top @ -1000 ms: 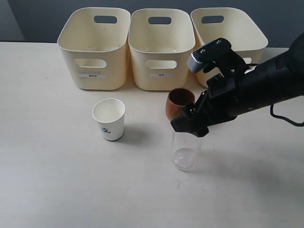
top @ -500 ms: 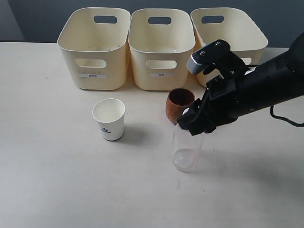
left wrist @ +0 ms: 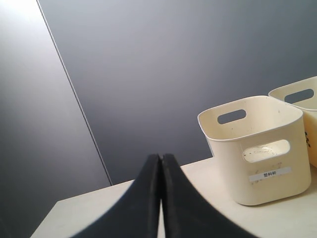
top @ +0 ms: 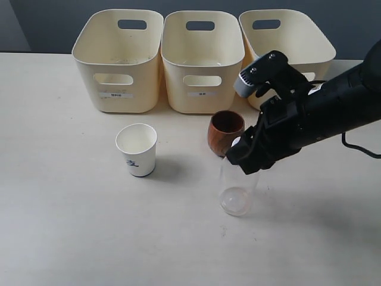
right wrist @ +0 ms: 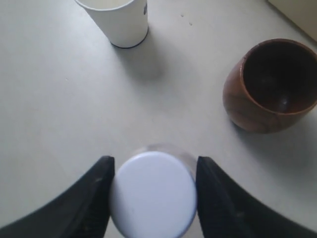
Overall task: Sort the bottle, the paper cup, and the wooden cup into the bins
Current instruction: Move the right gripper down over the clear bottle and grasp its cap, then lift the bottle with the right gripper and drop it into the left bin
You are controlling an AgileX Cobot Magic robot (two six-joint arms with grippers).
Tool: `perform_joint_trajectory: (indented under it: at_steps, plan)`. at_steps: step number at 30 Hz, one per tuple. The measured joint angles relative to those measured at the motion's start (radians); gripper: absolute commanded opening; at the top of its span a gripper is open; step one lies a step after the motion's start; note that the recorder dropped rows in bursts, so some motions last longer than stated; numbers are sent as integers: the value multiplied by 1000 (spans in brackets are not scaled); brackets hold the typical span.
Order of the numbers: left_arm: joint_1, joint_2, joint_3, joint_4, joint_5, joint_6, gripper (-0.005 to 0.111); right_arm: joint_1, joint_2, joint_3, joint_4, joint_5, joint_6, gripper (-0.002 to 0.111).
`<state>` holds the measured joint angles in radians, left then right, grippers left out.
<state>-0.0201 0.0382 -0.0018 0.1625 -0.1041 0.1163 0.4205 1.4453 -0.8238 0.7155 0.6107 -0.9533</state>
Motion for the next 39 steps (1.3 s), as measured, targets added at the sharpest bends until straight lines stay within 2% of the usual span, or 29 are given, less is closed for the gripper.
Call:
perform_joint_trajectory:
  at_steps: [7,11,19,23,27,34,39]
  plan:
    - [0,0,0,0,0,0,0,0,-173,0,11,-6,-12,0]
    - [0,0,0,0,0,0,0,0,-261,0,122,-8,-89,0]
    - [0,0,0,0,0,0,0,0,-320,0,564,-96,-485,0]
    - [0,0,0,0,0,0,0,0,-302,0,943,-98,-883,-1]
    - [0,0,0,0,0,0,0,0,-235,-42,1002,-72,-995,-1]
    - [0,0,0,0,0,0,0,4,-41,-229,1017,-51,-1025,-1]
    - [0,0,0,0,0,0,0,51,97,-367,1019,-88,-1093,-1]
